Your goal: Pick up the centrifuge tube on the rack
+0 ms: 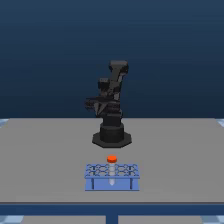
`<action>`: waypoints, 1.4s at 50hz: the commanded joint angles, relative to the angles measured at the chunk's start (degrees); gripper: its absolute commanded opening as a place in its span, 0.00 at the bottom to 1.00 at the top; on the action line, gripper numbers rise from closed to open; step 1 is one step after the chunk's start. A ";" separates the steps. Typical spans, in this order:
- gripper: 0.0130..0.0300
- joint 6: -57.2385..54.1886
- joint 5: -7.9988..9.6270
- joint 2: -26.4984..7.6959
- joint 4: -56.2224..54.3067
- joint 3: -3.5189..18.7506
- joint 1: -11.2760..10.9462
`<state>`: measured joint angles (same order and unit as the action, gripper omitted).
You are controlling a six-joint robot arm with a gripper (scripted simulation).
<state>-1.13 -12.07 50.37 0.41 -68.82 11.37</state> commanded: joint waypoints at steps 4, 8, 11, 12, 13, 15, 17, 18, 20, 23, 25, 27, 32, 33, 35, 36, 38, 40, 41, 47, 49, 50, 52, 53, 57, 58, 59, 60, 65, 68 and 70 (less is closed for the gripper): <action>1.00 0.00 0.00 0.00 0.00 0.00 0.00; 1.00 0.00 0.00 0.00 0.00 0.00 0.00; 1.00 0.00 0.00 0.00 0.00 0.00 0.00; 1.00 0.00 0.00 0.00 0.00 0.00 0.00; 1.00 0.00 0.00 0.00 0.00 0.00 0.00; 1.00 0.00 0.00 0.00 0.00 0.00 0.00; 1.00 0.00 0.00 0.00 0.00 0.00 0.00; 1.00 0.00 0.00 0.00 0.00 0.00 0.00; 1.00 0.00 0.00 0.00 0.00 0.00 0.00; 1.00 -0.05 -0.01 -0.03 -0.06 0.01 -0.02; 1.00 -0.05 -0.01 -0.03 -0.06 0.01 -0.02; 1.00 -0.22 -0.02 -0.13 -0.23 0.04 -0.08; 1.00 -0.86 -0.08 -0.52 -0.90 0.17 -0.33; 1.00 -1.34 -0.13 -0.82 -1.40 0.26 -0.51; 1.00 -1.34 -0.13 -0.82 -1.40 0.26 -0.51; 1.00 -1.93 -0.18 -1.20 -2.02 0.39 -0.74; 1.00 -2.62 -0.25 -1.66 -2.74 0.54 -1.02; 1.00 -2.62 -0.25 -1.66 -2.74 0.54 -1.02; 1.00 -3.41 -0.33 -2.22 -3.57 0.73 -1.34; 1.00 -5.27 -0.51 -3.66 -5.54 1.23 -2.14; 1.00 -6.29 -0.61 -4.56 -6.62 1.55 -2.60; 1.00 -6.29 -0.61 -4.56 -6.62 1.55 -2.60; 1.00 -7.32 -0.70 -5.56 -7.73 1.93 -3.10; 1.00 -8.31 -0.79 -6.66 -8.79 2.35 -3.62; 1.00 -9.18 -0.86 -7.78 -9.74 2.80 -4.12; 1.00 -9.94 -0.92 -8.94 -10.57 3.28 -4.60; 1.00 -9.94 -0.92 -8.94 -10.57 3.28 -4.60; 1.00 -9.94 -0.92 -8.94 -10.57 3.28 -4.60; 1.00 -11.11 -0.95 -11.38 -11.91 4.35 -5.54; 1.00 -11.83 -0.85 -14.06 -12.80 5.62 -6.43; 1.00 -11.83 -0.85 -14.06 -12.80 5.62 -6.43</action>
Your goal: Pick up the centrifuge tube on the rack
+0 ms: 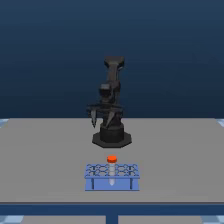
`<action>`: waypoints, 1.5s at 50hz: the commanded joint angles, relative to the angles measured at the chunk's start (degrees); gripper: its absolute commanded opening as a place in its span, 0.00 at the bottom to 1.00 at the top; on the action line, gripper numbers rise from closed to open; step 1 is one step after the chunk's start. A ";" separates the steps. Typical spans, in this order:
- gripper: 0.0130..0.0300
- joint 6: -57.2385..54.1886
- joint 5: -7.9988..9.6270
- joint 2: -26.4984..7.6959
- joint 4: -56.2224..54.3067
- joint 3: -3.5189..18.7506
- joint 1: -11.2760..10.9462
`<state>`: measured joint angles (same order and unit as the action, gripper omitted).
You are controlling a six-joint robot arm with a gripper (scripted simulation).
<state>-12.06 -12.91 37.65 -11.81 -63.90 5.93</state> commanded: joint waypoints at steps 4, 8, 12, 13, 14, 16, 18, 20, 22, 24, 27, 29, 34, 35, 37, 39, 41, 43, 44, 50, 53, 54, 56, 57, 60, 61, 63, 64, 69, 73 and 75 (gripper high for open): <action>1.00 -1.17 0.30 -4.39 -1.00 2.29 -1.89; 1.00 -1.01 0.90 -7.81 -1.00 4.24 -2.76; 1.00 -0.84 1.26 -9.44 -0.89 5.22 -3.14; 1.00 -0.66 1.65 -10.96 -0.76 6.17 -3.47; 1.00 -0.66 1.65 -10.96 -0.76 6.17 -3.47; 1.00 -0.50 2.04 -12.36 -0.64 7.07 -3.76; 1.00 -0.33 2.43 -13.65 -0.51 7.92 -4.02; 1.00 -0.33 2.43 -13.65 -0.51 7.92 -4.02; 1.00 -0.10 2.82 -14.83 -0.30 8.73 -4.24; 1.00 0.23 3.21 -15.90 0.01 9.49 -4.43; 1.00 0.68 3.60 -16.87 0.44 10.21 -4.60; 1.00 1.23 3.99 -17.78 0.98 10.90 -4.75; 1.00 2.66 4.80 -19.49 2.40 12.26 -5.01; 1.00 2.66 4.80 -19.49 2.40 12.26 -5.01; 1.00 3.54 5.23 -20.32 3.28 12.95 -5.13; 1.00 4.53 5.67 -21.16 4.27 13.66 -5.26; 1.00 5.63 6.14 -22.02 5.36 14.40 -5.38; 1.00 6.80 6.61 -22.89 6.53 15.15 -5.50; 1.00 6.80 6.61 -22.89 6.53 15.15 -5.50; 1.00 8.88 7.41 -24.35 8.61 16.41 -5.70; 1.00 10.52 7.99 -25.46 10.26 17.34 -5.84; 1.00 10.52 7.99 -25.46 10.26 17.34 -5.84; 1.00 11.17 8.20 -25.89 10.91 17.70 -5.90; 1.00 11.17 8.20 -25.89 10.91 17.70 -5.90; 1.00 11.71 8.36 -26.25 11.45 17.98 -5.94; 1.00 12.14 8.46 -26.55 11.88 18.20 -5.98; 1.00 12.45 8.52 -26.78 12.19 18.35 -6.00; 1.00 12.45 8.52 -26.78 12.19 18.35 -6.00; 1.00 12.74 8.46 -27.05 12.48 18.44 -6.03; 1.00 12.57 8.16 -27.06 12.31 18.23 -6.01; 1.00 12.57 8.16 -27.06 12.31 18.23 -6.01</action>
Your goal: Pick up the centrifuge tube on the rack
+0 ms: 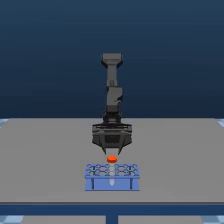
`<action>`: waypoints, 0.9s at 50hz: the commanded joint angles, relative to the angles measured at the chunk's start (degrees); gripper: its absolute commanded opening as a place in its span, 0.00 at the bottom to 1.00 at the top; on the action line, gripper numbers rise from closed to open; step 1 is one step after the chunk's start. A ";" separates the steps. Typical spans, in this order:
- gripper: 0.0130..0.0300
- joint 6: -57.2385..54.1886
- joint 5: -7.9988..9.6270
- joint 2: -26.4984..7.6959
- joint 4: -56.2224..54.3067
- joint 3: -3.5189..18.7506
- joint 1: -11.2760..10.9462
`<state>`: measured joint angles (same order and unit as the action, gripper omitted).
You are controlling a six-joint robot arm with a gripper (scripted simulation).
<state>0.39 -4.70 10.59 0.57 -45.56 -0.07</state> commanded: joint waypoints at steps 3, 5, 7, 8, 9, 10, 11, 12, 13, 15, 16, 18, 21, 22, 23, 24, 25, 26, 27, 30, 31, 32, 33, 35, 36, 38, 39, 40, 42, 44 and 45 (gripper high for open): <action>1.00 -0.44 -0.60 0.18 -0.63 -0.58 0.04; 1.00 -0.44 -0.60 0.18 -0.63 -0.58 0.04; 1.00 -0.68 -0.86 0.25 -0.88 -0.79 0.07; 1.00 -0.82 -1.09 0.23 -1.01 -0.95 0.08; 1.00 -0.82 -1.09 0.23 -1.01 -0.95 0.08; 1.00 -0.82 -1.09 0.23 -1.01 -0.95 0.08; 1.00 -0.83 -1.29 0.14 -1.03 -1.04 0.08; 1.00 -0.83 -1.29 0.14 -1.03 -1.04 0.08; 1.00 -0.74 -1.48 -0.05 -0.93 -1.09 0.07; 1.00 -0.74 -1.48 -0.05 -0.93 -1.09 0.07; 1.00 -0.58 -1.69 -0.29 -0.77 -1.11 0.06; 1.00 -0.50 -1.94 -0.50 -0.69 -1.19 0.05; 1.00 -0.51 -2.31 -0.70 -0.70 -1.35 0.06; 1.00 -0.51 -2.31 -0.70 -0.70 -1.35 0.06; 1.00 -0.56 -2.78 -0.94 -0.75 -1.57 0.06; 1.00 -0.56 -2.78 -0.94 -0.75 -1.57 0.06; 1.00 -0.56 -2.78 -0.94 -0.75 -1.57 0.06; 1.00 -0.54 -3.34 -1.27 -0.73 -1.79 0.06; 1.00 -0.54 -3.34 -1.27 -0.73 -1.79 0.06; 1.00 -0.52 -4.00 -1.69 -0.71 -2.04 0.06; 1.00 -0.51 -4.77 -2.16 -0.70 -2.34 0.06; 1.00 -0.51 -4.77 -2.16 -0.70 -2.34 0.06; 1.00 -0.50 -5.66 -2.72 -0.69 -2.66 0.06; 1.00 -0.50 -5.66 -2.72 -0.69 -2.66 0.06; 1.00 -0.49 -6.52 -3.27 -0.68 -2.97 0.06; 1.00 -0.48 -7.26 -3.76 -0.68 -3.23 0.06; 1.00 -0.48 -7.26 -3.76 -0.68 -3.23 0.06; 1.00 -0.48 -7.26 -3.76 -0.68 -3.23 0.06; 1.00 -0.48 -7.89 -4.17 -0.67 -3.44 0.06; 1.00 -0.47 -8.41 -4.52 -0.67 -3.61 0.06; 1.00 -0.47 -8.41 -4.52 -0.67 -3.61 0.06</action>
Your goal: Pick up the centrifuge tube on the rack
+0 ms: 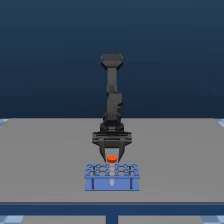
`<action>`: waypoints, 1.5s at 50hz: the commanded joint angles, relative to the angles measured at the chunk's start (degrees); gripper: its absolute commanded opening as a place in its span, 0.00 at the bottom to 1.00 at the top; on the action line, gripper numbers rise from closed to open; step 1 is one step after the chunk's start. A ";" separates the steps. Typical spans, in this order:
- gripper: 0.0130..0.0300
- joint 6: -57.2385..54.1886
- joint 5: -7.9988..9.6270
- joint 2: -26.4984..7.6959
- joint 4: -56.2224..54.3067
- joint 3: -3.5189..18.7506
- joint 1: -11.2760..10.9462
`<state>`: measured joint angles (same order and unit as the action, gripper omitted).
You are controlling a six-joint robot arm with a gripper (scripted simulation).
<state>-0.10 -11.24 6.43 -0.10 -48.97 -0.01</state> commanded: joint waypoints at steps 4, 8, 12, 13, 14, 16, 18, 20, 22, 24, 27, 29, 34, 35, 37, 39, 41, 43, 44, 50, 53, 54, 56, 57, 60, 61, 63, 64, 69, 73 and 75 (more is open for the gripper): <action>1.00 0.02 -2.55 -0.83 0.01 -0.43 0.00; 1.00 0.02 -2.78 -0.99 0.01 -0.50 0.00; 1.00 0.02 -2.78 -0.99 0.01 -0.50 0.00; 1.00 0.02 -2.78 -0.99 0.01 -0.50 0.00; 1.00 0.02 -2.78 -0.99 0.01 -0.50 0.00; 1.00 0.02 -2.78 -0.99 0.01 -0.50 0.00; 0.00 0.02 -2.78 -0.99 0.01 -0.50 0.00; 0.00 0.02 -2.78 -0.99 0.01 -0.50 0.00; 0.00 0.02 -2.78 -0.99 0.01 -0.50 0.00; 0.00 0.02 -2.78 -0.99 0.01 -0.50 0.00; 0.00 0.02 -2.78 -0.99 0.01 -0.50 0.00; 0.00 0.02 -2.78 -0.99 0.01 -0.50 0.00; 0.00 0.02 -2.78 -0.99 0.01 -0.50 0.00; 0.00 0.02 -2.78 -0.99 0.01 -0.50 0.00; 0.00 0.02 -2.78 -0.99 0.01 -0.50 0.00; 0.00 0.00 -2.68 -1.01 0.01 -0.53 0.02; 0.00 0.00 -2.63 -0.97 0.01 -0.51 0.02; 0.00 0.00 -2.45 -0.85 0.01 -0.46 0.02; 0.00 0.00 -2.45 -0.85 0.01 -0.46 0.02; 0.00 0.00 -1.77 -0.39 0.01 -0.24 0.02; 0.00 -0.01 -0.62 0.37 0.00 0.15 0.02; 0.00 -0.01 -0.62 0.37 0.00 0.15 0.02; 0.00 -0.02 0.12 0.86 -0.01 0.40 0.02; 0.00 -0.02 0.12 0.86 -0.01 0.40 0.02; 0.00 -0.03 0.98 1.41 -0.02 0.71 0.02; 0.00 -0.04 1.95 2.03 -0.03 1.07 0.02; 0.00 -0.06 3.03 2.69 -0.05 1.48 0.02; 0.00 -0.06 3.03 2.69 -0.05 1.48 0.02; 0.00 -0.11 4.97 3.85 -0.10 2.27 0.02; 0.00 -0.14 6.46 4.70 -0.13 2.91 0.02; 0.00 -0.14 6.46 4.70 -0.13 2.91 0.02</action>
<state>-0.23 -6.47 10.81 -0.22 -46.41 0.01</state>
